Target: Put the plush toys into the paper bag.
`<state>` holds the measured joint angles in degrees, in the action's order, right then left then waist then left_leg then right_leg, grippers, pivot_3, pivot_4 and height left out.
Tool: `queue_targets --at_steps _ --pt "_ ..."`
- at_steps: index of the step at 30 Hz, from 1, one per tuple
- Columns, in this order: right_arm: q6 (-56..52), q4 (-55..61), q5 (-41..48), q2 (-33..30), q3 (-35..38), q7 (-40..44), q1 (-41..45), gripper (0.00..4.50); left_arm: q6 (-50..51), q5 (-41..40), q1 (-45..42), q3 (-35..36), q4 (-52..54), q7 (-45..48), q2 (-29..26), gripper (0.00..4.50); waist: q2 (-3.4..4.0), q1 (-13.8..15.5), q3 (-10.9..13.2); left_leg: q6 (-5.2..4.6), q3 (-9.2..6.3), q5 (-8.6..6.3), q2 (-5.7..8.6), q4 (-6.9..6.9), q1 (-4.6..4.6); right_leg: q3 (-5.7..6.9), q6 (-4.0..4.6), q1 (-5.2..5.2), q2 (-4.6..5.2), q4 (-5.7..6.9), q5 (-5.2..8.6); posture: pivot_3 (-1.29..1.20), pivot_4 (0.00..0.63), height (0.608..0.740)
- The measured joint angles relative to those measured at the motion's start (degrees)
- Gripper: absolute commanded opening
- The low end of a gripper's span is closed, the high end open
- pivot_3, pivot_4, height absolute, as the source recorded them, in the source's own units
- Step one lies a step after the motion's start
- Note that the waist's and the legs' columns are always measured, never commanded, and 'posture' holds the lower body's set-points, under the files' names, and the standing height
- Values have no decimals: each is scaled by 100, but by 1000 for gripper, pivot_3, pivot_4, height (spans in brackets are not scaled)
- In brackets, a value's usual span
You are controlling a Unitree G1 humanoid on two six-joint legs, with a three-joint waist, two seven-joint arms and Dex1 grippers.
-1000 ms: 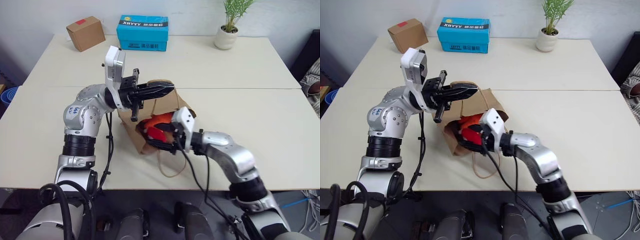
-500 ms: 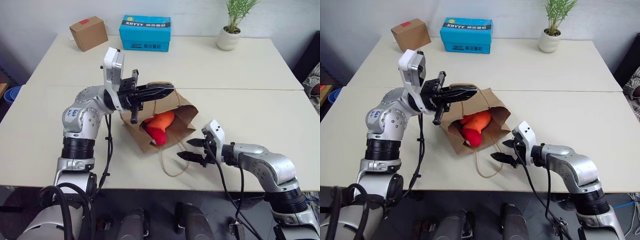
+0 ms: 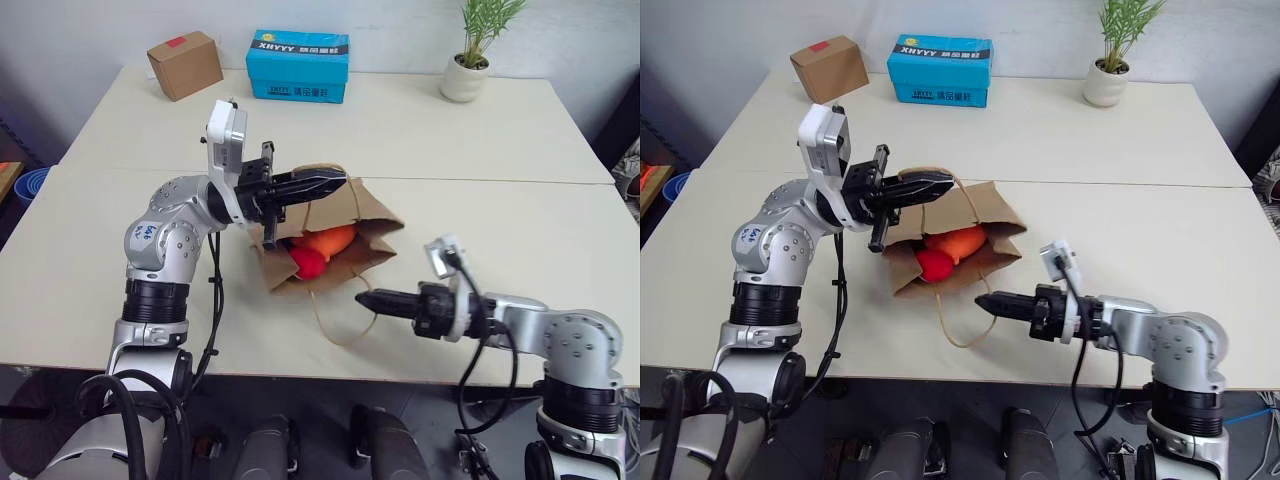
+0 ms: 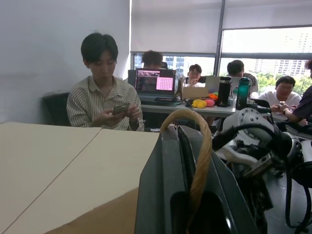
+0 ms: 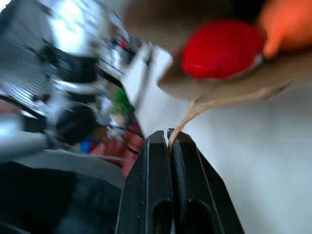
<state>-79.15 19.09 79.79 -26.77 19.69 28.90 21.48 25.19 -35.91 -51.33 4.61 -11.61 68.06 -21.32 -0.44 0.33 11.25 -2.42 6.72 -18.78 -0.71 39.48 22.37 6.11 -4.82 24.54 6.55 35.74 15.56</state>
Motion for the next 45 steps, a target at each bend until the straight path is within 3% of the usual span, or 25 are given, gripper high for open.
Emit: queue_targets --at_steps 2,6,9,14,15,18,24,29,30,35,41,45 --pt "467 -72 1264 -488 230 -748 219 10 -215 35 -243 85 -307 -6 -3 0 -1 -11 0 -3 3 -1 1 1 -1 3 0 -1 1 -1 0 0 150 740" --pt "1171 -215 2353 -1152 289 -1625 398 10 -576 145 -560 129 -763 22 -7 0 -2 -15 1 -2 10 -2 0 -4 -1 8 -1 1 -4 -5 -1 0 150 740" --pt "1537 -404 2456 -1481 294 -1884 587 10 -923 343 -688 125 -1219 51 -5 0 -4 -11 0 -5 15 -2 0 -4 -2 19 -5 0 -6 -8 -3 0 150 740" --pt "1813 -480 1892 -1364 -7 -1873 241 10 -986 460 -696 52 -1624 270 34 0 -5 -12 1 -5 15 -3 -3 -4 5 18 -5 4 -8 -10 -3 0 150 740" --pt "1856 -475 1728 -1323 -107 -1822 126 2 -887 455 -696 41 -1606 314 33 192 -5 -9 1 -7 15 -4 -2 -4 5 18 -6 4 -6 -11 -3 0 150 740" --pt "2049 -385 1668 -1267 -109 -1708 55 613 -514 431 -688 16 -1528 384 -21 877 -4 -5 1 -10 16 -4 0 -2 4 18 -12 3 -6 -13 -6 0 150 740" --pt "2276 623 1184 -1755 46 -449 -123 2689 243 464 -541 -224 -1044 654 -698 2740 -4 -16 1 -10 11 -6 -4 -5 4 10 -11 1 -8 -19 -6 0 150 740" --pt "2451 714 432 -2130 415 414 -880 4382 494 614 -416 -357 -1020 794 -1175 4258 -6 45 2 -16 14 -8 -1 -2 5 10 -12 1 -7 -19 -6 0 150 740" --pt "2537 722 322 -2173 542 529 -935 4500 544 636 -417 -357 -1019 815 -1276 4472 -6 57 1 -16 15 -9 0 -2 4 11 -13 1 -6 -19 -7 0 150 740" --pt "3399 988 -750 -2144 907 1438 -1586 4500 715 859 -271 -589 -938 992 -1581 4472 -6 112 1 -15 16 -9 0 -2 3 12 -13 1 -10 -19 -7 0 150 740" --pt "4256 1021 -1483 -1769 1031 2028 -2006 4500 396 812 201 -450 -656 1030 -1529 4472 -6 105 2 -18 18 -10 0 10 3 8 -18 0 -7 -12 -10 0 150 740" --pt "4828 1007 -2263 -1765 925 2477 -2312 4500 815 589 330 -298 -327 855 -1526 4472 -6 105 2 -18 17 -10 1 12 2 3 -17 -2 -8 -12 -10 0 150 740"
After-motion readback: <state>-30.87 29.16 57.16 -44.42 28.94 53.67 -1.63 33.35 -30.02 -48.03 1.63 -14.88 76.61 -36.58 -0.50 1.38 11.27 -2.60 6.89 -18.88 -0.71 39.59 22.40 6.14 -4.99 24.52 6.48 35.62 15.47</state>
